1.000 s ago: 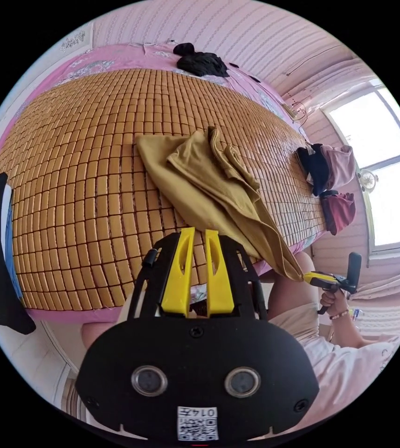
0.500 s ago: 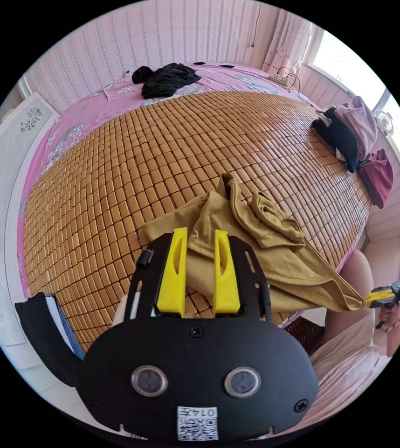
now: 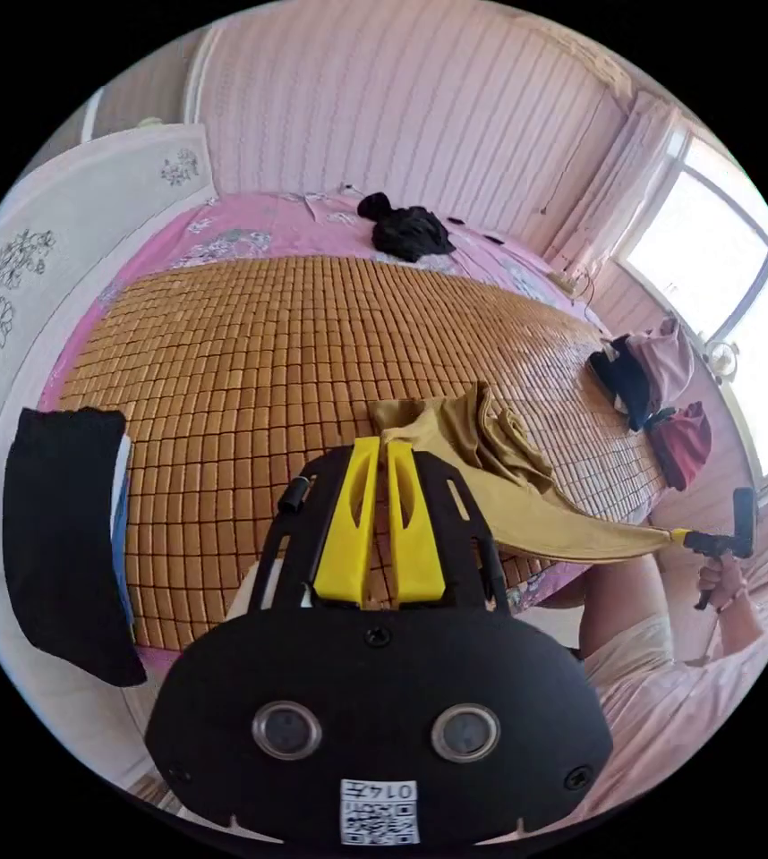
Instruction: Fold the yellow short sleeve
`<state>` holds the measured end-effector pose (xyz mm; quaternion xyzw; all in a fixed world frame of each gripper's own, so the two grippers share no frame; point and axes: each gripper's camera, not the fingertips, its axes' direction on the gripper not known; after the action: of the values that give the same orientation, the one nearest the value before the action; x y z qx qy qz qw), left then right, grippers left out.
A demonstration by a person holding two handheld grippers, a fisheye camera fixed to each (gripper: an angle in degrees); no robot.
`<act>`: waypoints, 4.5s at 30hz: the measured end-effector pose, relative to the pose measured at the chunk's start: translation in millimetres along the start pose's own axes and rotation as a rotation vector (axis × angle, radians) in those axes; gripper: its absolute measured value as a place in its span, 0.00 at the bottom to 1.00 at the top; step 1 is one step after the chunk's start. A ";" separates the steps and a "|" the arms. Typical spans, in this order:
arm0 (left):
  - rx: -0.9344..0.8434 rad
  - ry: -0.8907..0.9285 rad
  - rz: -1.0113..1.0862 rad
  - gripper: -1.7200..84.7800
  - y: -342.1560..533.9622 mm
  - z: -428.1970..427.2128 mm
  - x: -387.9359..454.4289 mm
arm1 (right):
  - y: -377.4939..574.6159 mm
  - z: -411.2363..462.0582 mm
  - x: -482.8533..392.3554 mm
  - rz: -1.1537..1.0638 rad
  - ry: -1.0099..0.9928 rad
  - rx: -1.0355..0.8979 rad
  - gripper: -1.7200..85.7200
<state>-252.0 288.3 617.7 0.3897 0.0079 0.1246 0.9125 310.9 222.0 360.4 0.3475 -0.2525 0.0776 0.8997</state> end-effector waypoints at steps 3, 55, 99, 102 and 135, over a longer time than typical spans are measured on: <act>0.185 0.089 -0.073 0.01 58.1 -77.5 -27.9 | -0.6 -22.3 -19.7 -0.049 -0.081 0.070 0.02; 0.598 0.164 0.021 0.01 -25.1 -150.1 -3.5 | -119.5 -220.6 -196.4 -0.436 -0.020 0.687 0.02; -0.270 0.187 -0.385 0.01 122.9 123.8 -113.2 | 4.4 -10.7 119.1 0.204 0.173 -0.097 0.02; -0.208 0.156 -0.406 0.01 132.3 111.9 -112.7 | 11.4 -8.5 117.9 0.217 0.206 -0.110 0.02; -0.030 0.118 -0.285 0.03 81.9 99.8 -127.6 | -49.3 42.9 31.9 -0.073 0.436 -0.108 0.07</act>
<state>-382.7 242.2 735.1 0.3629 0.1148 0.0164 0.9246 336.7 155.6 374.9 0.2825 -0.0431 0.1049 0.9525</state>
